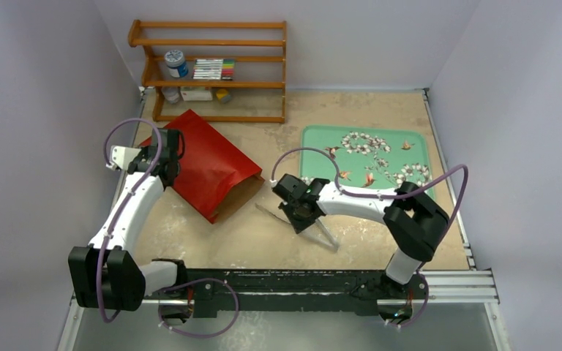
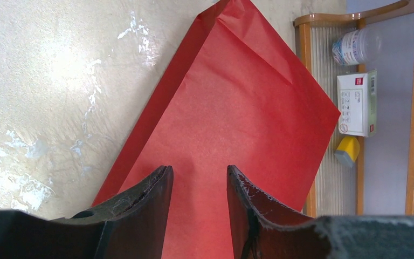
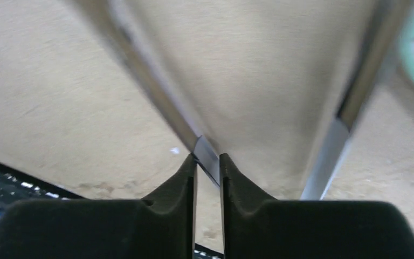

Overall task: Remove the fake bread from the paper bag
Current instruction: Adjust the clamp at the center of the board.

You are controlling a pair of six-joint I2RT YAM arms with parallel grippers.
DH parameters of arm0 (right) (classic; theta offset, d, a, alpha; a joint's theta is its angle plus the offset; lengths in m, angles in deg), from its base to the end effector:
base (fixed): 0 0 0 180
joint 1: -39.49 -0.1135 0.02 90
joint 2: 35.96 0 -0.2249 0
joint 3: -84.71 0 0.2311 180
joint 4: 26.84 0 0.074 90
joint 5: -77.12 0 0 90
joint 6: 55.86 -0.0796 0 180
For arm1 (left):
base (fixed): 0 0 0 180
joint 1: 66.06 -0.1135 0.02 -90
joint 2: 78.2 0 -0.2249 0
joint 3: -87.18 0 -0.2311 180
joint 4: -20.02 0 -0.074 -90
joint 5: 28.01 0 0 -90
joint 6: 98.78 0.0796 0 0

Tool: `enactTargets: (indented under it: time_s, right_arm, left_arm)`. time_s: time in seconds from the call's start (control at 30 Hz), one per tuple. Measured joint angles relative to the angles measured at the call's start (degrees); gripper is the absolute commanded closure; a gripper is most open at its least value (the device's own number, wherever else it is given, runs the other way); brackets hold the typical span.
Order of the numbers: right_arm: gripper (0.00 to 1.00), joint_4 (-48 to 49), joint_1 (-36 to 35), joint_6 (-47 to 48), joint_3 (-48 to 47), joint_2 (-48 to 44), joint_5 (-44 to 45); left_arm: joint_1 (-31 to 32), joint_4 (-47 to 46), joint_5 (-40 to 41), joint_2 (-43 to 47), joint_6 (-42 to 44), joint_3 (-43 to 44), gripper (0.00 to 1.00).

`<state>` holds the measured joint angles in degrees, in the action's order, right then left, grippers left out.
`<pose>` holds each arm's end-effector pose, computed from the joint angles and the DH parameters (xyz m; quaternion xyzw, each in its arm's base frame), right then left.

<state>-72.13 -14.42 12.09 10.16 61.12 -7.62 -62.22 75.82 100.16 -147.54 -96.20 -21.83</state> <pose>0.1938 0.2535 0.1062 -0.2606 0.9451 0.0828 0.1792 0.2544 0.0322 0.2199 -0.6742 0.6033 0.0096 0.4258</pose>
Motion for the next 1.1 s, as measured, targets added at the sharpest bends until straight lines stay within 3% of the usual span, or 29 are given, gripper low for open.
enactTargets:
  time_s: [0.13,0.63,1.1]
  right_arm:
    - [1.0,1.6,-3.8,0.3,-0.4,0.7,-1.8]
    - [1.0,-0.4,-13.6,-0.8,-5.4,2.2,0.7]
    - [1.0,-1.1,-14.4,2.0,-14.3,4.2,-8.3]
  left_arm:
    - [0.0,0.0,0.0,-0.1,0.0,0.0,0.58]
    - [0.0,-0.1,0.0,-0.4,0.0,0.0,0.58]
    - [0.0,-0.8,0.7,-0.5,0.2,0.1,0.58]
